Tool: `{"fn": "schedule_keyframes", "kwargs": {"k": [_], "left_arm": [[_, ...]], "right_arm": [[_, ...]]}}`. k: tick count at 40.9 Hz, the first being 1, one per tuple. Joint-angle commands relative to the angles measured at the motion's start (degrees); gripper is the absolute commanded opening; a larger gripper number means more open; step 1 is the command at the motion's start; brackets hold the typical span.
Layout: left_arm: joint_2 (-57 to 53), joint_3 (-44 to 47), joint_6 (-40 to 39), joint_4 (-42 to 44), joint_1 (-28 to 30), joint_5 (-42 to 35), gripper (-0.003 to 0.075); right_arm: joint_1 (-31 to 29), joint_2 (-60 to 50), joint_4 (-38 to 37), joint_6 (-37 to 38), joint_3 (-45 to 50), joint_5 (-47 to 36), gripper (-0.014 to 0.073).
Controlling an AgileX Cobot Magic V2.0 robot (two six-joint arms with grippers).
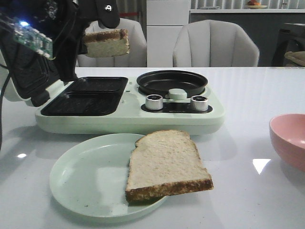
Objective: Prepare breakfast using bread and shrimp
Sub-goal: 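Lower the bread slice onto the waffle plate and release with left gripper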
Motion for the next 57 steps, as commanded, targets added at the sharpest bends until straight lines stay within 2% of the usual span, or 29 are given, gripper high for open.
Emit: {"fn": "schedule_keyframes", "kwargs": {"k": [1,6,14,25,29,36,39,45,51,57], "left_arm": [[1.57,-6.33,1.64,3.60,2.60,1.59,0.0101],[6.10,-11.17,4.62,3.60,4.95,-0.42,0.0102],[12.29,-16.94,5.30,3.60,7.94,-2.84,0.0102],[16.52,-20.06,5.30,3.60,9.52,-4.04,0.0117],[16.58,-20.06,5.30,3.60,9.62,-5.07,0.0202],[16.58,-20.06,5.30,3.60,9.62,-5.41,0.0492],[16.58,-20.06,5.30,3.60,9.62,-4.52,0.0547],[16.58,-20.06,5.30,3.60,9.62,-1.19,0.0550],[15.25,-19.95,5.30,3.60,8.84,-1.19,0.0546],[12.77,-19.87,5.30,0.62,8.42,-2.94,0.0472]], "right_arm": [[-0.15,-0.14,-0.14,-0.18,-1.70,-3.32,0.0570],[-0.15,-0.14,-0.14,-0.18,-1.70,-3.32,0.0570],[-0.15,-0.14,-0.14,-0.18,-1.70,-3.32,0.0570],[-0.15,-0.14,-0.14,-0.18,-1.70,-3.32,0.0570],[-0.15,-0.14,-0.14,-0.18,-1.70,-3.32,0.0570],[-0.15,-0.14,-0.14,-0.18,-1.70,-3.32,0.0570],[-0.15,-0.14,-0.14,-0.18,-1.70,-3.32,0.0570],[-0.15,-0.14,-0.14,-0.18,-1.70,-3.32,0.0570],[-0.15,-0.14,-0.14,-0.18,-1.70,-3.26,0.0570],[-0.15,-0.14,-0.14,-0.18,-1.70,-3.26,0.0570]]}}
